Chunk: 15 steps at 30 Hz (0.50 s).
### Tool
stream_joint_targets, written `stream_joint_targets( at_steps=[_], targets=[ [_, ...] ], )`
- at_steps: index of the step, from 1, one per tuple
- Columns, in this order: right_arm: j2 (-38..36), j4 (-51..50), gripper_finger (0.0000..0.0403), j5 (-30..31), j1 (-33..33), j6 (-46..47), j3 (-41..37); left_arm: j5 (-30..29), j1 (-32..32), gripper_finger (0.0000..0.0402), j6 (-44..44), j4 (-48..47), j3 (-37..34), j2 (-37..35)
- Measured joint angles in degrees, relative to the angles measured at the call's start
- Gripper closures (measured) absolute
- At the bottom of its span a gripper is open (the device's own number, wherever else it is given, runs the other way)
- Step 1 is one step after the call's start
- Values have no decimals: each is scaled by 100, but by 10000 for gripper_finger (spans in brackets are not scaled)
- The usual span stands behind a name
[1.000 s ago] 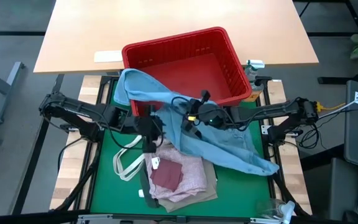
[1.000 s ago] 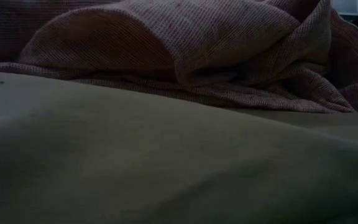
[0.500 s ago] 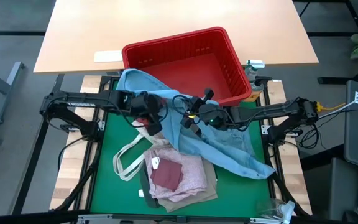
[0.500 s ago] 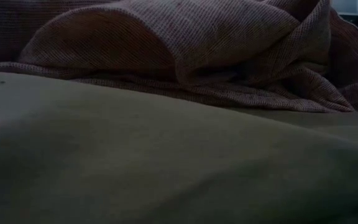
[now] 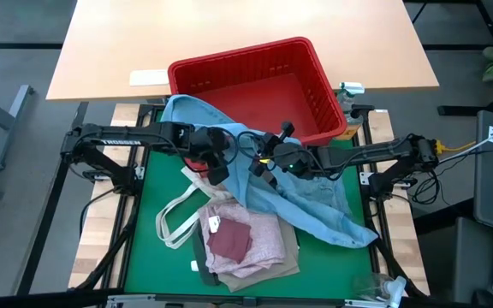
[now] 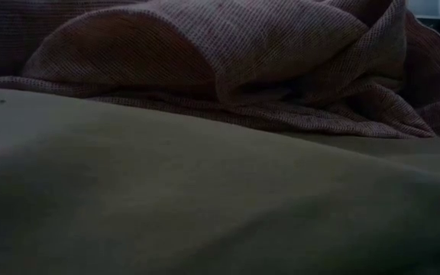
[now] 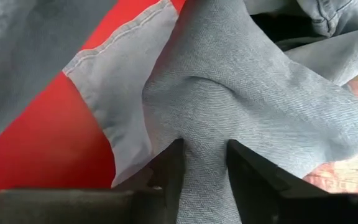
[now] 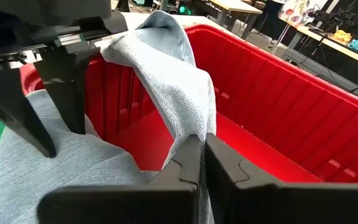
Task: Fold laundry
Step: Fold the blue jeans
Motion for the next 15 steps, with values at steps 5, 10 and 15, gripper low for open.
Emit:
stream_joint_targets(
  at_steps=[5, 10, 15],
  targets=[
    [0, 0, 391, -1, 0, 1, 0, -52, -2, 363, 33, 49, 7, -46],
    [0, 0, 391, 5, 0, 3, 0, -49, -3, 393, 42, -55, 116, -142],
    [0, -6, 391, 269, 0, 6, 0, -42, -175, 398, 42, -367, 521, -300]
  ],
)
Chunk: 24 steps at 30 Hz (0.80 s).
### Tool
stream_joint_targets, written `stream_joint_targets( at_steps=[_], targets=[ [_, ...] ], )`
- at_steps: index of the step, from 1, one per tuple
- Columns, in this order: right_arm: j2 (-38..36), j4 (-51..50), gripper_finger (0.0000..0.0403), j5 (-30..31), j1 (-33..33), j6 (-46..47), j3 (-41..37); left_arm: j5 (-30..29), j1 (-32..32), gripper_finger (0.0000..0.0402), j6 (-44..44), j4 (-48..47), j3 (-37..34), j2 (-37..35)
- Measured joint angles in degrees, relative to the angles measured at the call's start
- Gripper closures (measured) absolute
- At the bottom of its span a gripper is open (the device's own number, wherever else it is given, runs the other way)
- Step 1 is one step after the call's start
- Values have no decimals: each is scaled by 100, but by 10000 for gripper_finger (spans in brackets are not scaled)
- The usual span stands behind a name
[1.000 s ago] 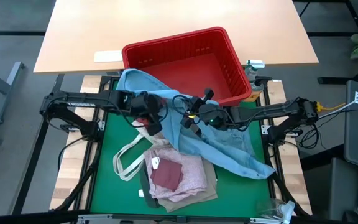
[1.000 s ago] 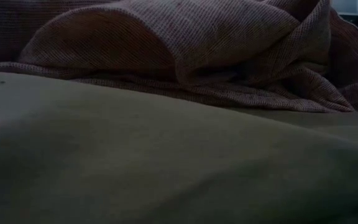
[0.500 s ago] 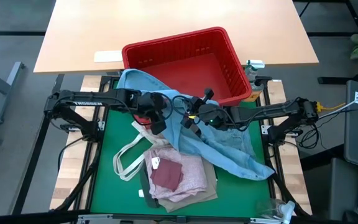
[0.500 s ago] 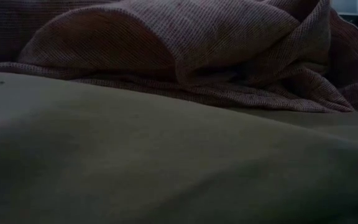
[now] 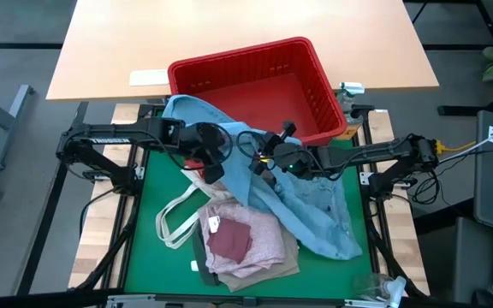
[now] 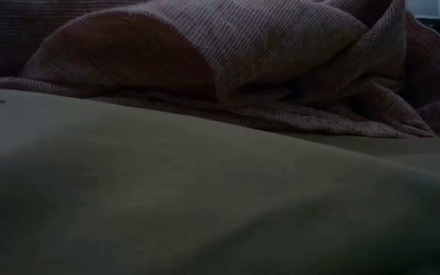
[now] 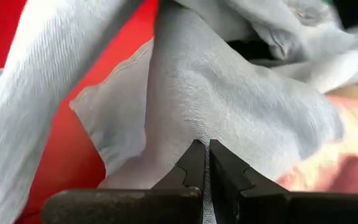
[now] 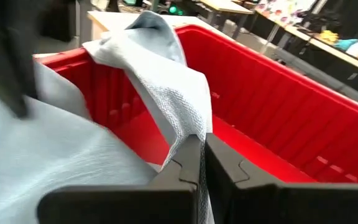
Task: Fold laundry
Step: Fold the blue jeans
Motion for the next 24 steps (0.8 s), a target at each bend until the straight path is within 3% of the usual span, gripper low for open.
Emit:
stream_joint_targets(
  at_steps=[6, 11, 21, 24],
  targets=[
    [0, 6, 391, 279, -2, 4, 0, 281, -630, 398, -275, -883, 460, -102],
    [0, 8, 391, 290, -2, 4, 0, 700, -1406, 398, -696, -1027, 512, -98],
    [0, -1, 391, 284, 0, 0, 0, 721, -2859, 391, -1417, -1203, 331, -46],
    [0, -1, 391, 284, 0, -2, 0, 455, -3144, 394, -1625, -1119, 331, -46]
  ],
)
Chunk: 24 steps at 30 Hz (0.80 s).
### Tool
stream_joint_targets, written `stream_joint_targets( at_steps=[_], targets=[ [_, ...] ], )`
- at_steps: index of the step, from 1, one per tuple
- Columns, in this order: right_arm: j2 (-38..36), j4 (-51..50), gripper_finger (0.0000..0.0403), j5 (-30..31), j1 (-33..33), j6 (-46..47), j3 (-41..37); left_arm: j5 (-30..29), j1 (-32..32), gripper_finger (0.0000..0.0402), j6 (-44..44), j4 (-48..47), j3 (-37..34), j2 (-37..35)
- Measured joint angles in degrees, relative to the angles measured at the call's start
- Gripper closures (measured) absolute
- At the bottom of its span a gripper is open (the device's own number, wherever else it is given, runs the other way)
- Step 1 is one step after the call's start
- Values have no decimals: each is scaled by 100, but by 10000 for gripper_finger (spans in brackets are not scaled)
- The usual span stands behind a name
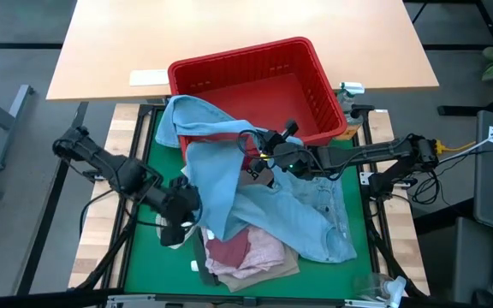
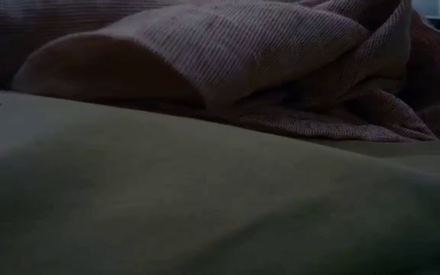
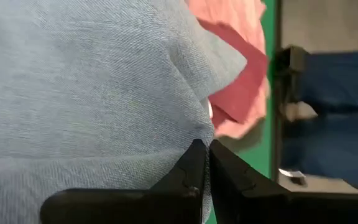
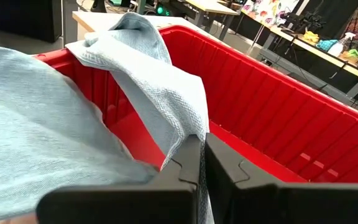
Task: Fold laundry
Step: Fold the blue jeans
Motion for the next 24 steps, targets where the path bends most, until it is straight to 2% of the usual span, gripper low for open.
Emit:
stream_joint_targets(
  at_steps=[6, 11, 14, 20, 24],
  targets=[
    [0, 0, 391, -1, 0, -4, 0, -1766, -281, 398, -32, 17, 237, -61],
    [0, 2, 391, -2, 0, -35, 0, -2815, -269, 399, 310, 117, 779, -62],
    [0, 2, 391, -2, 0, -152, 0, -3080, -273, 399, 600, 361, 1125, -60],
    [0, 1, 391, -2, -2, -218, 0, -3106, -430, 400, 689, 495, 1714, -62],
    [-1, 0, 391, -2, -2, -313, 0, -3545, -546, 400, 789, 495, 2026, -61]
  ],
)
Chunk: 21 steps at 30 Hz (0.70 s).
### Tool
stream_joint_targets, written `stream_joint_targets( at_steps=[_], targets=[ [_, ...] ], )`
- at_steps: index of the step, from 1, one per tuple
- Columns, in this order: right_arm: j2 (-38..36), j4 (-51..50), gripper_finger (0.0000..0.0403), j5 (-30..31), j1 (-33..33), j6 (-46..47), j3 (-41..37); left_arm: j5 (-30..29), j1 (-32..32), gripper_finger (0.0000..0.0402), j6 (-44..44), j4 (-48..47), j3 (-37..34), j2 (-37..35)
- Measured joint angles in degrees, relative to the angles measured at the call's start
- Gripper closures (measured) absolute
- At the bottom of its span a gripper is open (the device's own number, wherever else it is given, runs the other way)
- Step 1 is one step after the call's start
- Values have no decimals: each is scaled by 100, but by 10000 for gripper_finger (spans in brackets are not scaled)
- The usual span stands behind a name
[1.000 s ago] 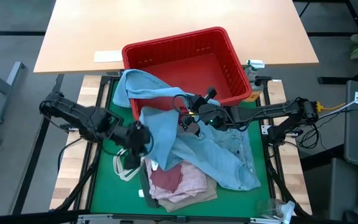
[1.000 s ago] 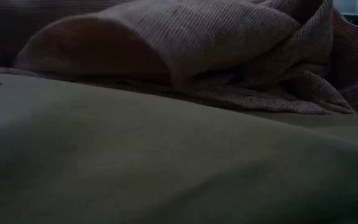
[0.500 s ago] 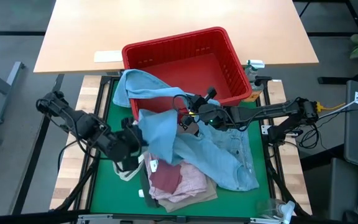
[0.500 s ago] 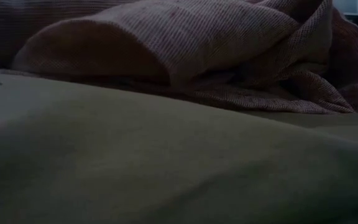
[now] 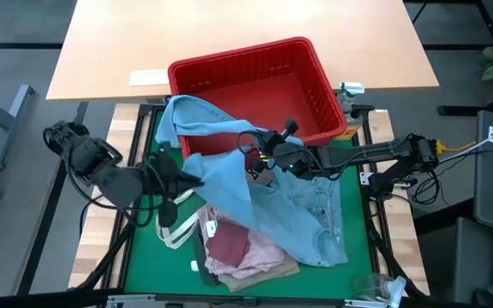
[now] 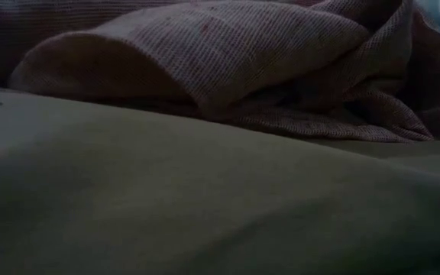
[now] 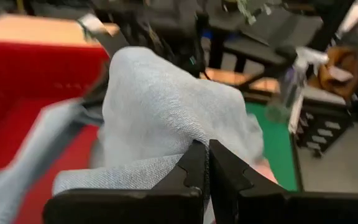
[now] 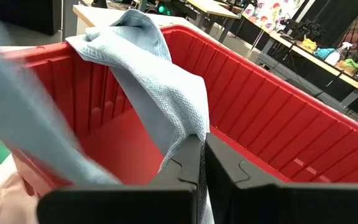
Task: Fold laundry
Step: Fold the blue jeans
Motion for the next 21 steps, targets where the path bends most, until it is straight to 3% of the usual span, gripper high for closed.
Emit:
stream_joint_targets(
  at_steps=[4, 7, 13, 18, 21],
  targets=[
    [-1, 0, 391, 0, 0, -13, 0, -405, -6, 400, 280, 29, 241, 0],
    [-1, -48, 391, -9, 0, -15, 0, -361, -3, 400, 394, 303, 333, -2],
    [-14, -450, 391, -746, 4, -15, 0, 474, -304, 401, -123, 72, 395, -22],
    [-14, -658, 391, -2096, 4, -15, 0, 1880, -632, 401, -1102, -1124, 331, -60],
    [-14, -640, 391, -2867, 4, -9, 0, 2170, -814, 398, -1723, -1678, 60, -48]
  ],
)
